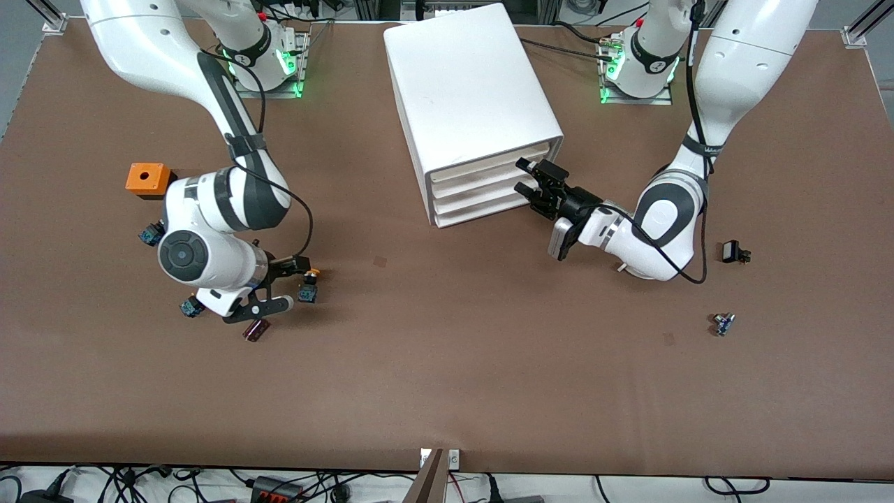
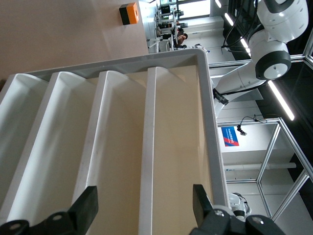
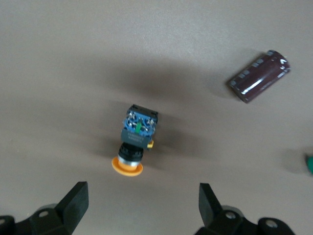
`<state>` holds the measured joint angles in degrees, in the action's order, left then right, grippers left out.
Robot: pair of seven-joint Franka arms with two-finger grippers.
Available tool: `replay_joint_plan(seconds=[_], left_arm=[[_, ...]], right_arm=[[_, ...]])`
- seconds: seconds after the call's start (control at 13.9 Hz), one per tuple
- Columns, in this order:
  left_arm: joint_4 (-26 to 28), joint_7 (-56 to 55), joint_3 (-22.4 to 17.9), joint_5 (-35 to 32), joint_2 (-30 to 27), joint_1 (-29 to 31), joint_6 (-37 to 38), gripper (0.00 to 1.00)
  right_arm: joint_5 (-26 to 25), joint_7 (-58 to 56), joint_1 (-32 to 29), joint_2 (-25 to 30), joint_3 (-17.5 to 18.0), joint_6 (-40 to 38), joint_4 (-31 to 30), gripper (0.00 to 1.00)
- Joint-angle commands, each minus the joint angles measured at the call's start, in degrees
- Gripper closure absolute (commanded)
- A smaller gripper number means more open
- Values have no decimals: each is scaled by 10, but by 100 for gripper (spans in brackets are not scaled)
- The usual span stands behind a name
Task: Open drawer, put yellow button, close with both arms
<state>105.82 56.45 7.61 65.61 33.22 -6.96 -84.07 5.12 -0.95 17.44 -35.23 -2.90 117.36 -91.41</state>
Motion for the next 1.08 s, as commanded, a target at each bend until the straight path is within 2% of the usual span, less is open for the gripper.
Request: replay_joint_plan(seconds=[0.0, 0.29, 0.58, 0.65, 0.79, 0.87, 1.01], left_arm=[[21, 28, 2, 20, -7, 0, -7, 38], [47, 30, 11, 20, -11, 1, -7, 41], [56, 33, 21, 21, -18, 2, -9, 51], [56, 33, 21, 21, -18, 1, -8, 60], [55, 33, 21, 20, -19, 2, -8, 91], [54, 33, 21, 20, -18, 2, -8, 97], [51, 32, 21, 20, -18, 4, -8, 98]], right_arm=[[2, 18, 8, -22, -3, 23, 11, 0], [3, 37, 17, -49, -3, 63, 11, 0], [4, 60, 18, -70, -3, 92, 11, 0], [4, 60, 18, -72, -3, 92, 11, 1], [7, 61, 18, -77, -3, 92, 11, 11], [7, 61, 18, -77, -3, 92, 11, 16], [6, 61, 17, -77, -3, 92, 9, 29]])
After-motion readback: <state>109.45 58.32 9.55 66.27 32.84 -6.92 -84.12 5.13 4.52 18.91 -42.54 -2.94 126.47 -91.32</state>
